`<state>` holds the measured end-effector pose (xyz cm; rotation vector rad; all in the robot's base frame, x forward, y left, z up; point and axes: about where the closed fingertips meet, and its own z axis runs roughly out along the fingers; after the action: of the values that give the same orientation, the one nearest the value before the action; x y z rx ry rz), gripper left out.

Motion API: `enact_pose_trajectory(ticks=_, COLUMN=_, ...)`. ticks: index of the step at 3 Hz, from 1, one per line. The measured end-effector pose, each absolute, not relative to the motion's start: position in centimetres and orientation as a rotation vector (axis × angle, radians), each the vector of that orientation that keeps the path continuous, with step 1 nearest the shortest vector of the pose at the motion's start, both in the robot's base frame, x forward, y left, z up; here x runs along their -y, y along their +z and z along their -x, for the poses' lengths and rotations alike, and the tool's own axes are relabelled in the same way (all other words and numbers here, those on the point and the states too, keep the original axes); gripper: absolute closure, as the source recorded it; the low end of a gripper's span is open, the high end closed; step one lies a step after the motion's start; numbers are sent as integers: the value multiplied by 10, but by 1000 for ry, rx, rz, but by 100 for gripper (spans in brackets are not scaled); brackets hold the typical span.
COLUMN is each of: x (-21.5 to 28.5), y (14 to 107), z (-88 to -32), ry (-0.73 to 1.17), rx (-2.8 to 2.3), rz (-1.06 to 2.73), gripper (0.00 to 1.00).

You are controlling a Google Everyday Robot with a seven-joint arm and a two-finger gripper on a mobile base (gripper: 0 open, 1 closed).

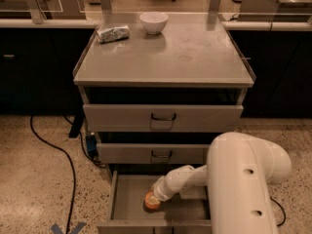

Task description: Place orange into bottom drawer

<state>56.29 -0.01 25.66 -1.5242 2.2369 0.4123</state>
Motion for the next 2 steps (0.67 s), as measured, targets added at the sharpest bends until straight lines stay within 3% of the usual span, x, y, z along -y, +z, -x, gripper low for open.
enact_pose_trajectory(ticks=1, x=7, y=231, z=-600, ry=348, rx=-2277, rz=1379, gripper=100)
enact_pose_trajectory(ticks=2, x=7, y=231, z=-600, ry=348, rx=-2277, rz=1379, gripper=100)
